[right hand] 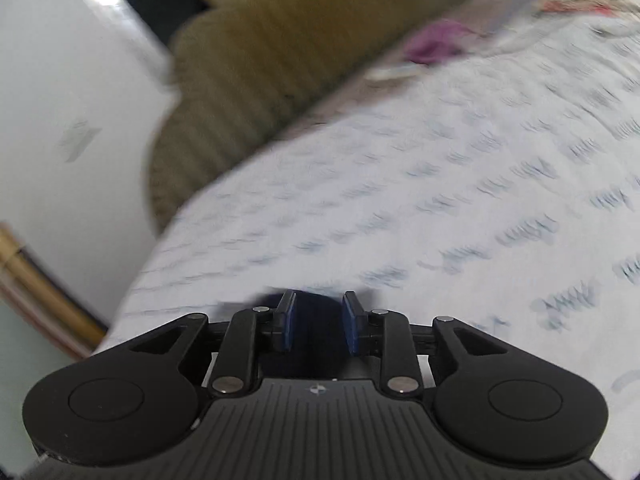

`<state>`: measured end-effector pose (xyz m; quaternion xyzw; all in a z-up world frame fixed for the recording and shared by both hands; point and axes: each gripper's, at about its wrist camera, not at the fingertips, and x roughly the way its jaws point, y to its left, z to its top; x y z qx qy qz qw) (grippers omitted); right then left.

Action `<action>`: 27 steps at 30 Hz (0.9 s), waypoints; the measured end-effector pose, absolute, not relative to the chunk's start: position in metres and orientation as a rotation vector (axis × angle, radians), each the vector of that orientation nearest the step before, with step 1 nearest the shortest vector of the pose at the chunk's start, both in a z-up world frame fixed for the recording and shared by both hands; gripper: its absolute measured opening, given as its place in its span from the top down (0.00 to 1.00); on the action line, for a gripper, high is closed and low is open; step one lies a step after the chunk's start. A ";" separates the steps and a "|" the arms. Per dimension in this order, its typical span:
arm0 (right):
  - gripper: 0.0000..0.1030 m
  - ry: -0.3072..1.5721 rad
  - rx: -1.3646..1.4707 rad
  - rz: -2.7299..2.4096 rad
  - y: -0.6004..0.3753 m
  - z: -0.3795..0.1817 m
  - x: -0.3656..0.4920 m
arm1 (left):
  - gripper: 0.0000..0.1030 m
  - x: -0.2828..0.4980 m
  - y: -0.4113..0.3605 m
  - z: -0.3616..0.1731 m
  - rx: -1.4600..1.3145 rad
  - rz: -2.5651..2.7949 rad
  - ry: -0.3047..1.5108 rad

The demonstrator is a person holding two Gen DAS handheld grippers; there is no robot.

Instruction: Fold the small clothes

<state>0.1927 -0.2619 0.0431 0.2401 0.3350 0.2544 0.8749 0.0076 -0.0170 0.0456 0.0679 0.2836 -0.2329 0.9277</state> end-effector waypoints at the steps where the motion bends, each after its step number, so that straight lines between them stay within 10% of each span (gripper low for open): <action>1: 0.62 0.728 0.490 0.597 -0.250 0.049 0.196 | 0.12 0.012 -0.023 0.044 0.169 -0.485 0.570; 9: 0.49 0.857 0.013 0.594 -0.174 0.010 0.222 | 0.12 0.042 -0.048 0.004 0.228 -0.442 0.646; 21: 0.46 0.691 0.373 0.586 -0.246 0.059 0.145 | 0.16 0.097 0.048 0.085 -0.016 -0.274 0.517; 27: 0.40 0.708 0.063 0.675 -0.196 0.038 0.085 | 0.16 0.170 0.012 0.058 -0.039 -0.332 0.621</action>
